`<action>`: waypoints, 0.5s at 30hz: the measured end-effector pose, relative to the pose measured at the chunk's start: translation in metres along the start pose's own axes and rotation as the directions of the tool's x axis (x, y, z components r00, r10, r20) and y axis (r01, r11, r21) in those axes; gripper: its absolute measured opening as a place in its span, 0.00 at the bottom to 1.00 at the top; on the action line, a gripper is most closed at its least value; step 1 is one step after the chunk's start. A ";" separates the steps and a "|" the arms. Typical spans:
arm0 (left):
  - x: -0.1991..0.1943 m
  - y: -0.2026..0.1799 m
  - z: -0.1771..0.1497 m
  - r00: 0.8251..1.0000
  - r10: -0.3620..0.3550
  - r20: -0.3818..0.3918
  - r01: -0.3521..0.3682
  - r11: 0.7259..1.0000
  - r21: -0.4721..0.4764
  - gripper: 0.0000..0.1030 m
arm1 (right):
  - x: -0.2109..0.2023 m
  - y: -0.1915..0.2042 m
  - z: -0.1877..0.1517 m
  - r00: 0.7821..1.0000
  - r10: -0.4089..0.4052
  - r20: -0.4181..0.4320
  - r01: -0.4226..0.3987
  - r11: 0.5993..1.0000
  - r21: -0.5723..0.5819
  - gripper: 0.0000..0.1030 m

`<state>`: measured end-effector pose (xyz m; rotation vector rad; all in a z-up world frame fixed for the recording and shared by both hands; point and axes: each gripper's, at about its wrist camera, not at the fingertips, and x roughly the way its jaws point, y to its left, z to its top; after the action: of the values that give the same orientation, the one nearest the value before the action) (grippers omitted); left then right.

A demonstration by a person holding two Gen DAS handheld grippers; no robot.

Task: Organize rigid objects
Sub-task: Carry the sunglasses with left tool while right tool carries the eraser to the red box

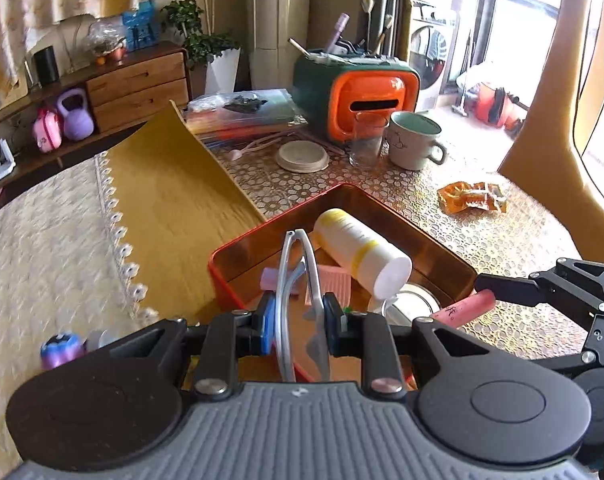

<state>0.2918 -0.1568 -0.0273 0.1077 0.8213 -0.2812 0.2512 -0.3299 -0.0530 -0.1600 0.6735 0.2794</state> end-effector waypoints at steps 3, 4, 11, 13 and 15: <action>0.015 -0.008 0.007 1.000 0.006 -0.005 -0.005 1.000 0.013 0.24 | 0.011 -0.006 0.001 1.000 -0.002 -0.016 0.002 1.000 0.005 0.57; 0.020 -0.010 0.009 1.000 0.008 -0.006 -0.008 1.000 0.017 0.24 | 0.014 -0.007 0.001 1.000 0.001 -0.021 0.000 1.000 0.005 0.57; 0.052 -0.019 0.017 0.999 0.006 -0.039 -0.005 0.999 0.035 0.24 | 0.036 -0.011 0.002 0.998 0.013 -0.062 -0.014 1.000 -0.022 0.57; 0.060 -0.018 0.017 0.998 0.001 -0.055 0.000 1.000 0.028 0.24 | 0.040 -0.012 0.003 0.998 0.013 -0.068 -0.015 1.000 -0.026 0.57; 0.070 -0.018 0.016 0.997 0.005 -0.075 -0.003 1.000 0.027 0.24 | 0.045 -0.012 0.003 0.997 0.018 -0.076 -0.020 0.999 -0.026 0.57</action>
<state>0.3435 -0.1913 -0.0673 0.1460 0.8919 -0.2854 0.2902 -0.3316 -0.0781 -0.1908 0.7472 0.3015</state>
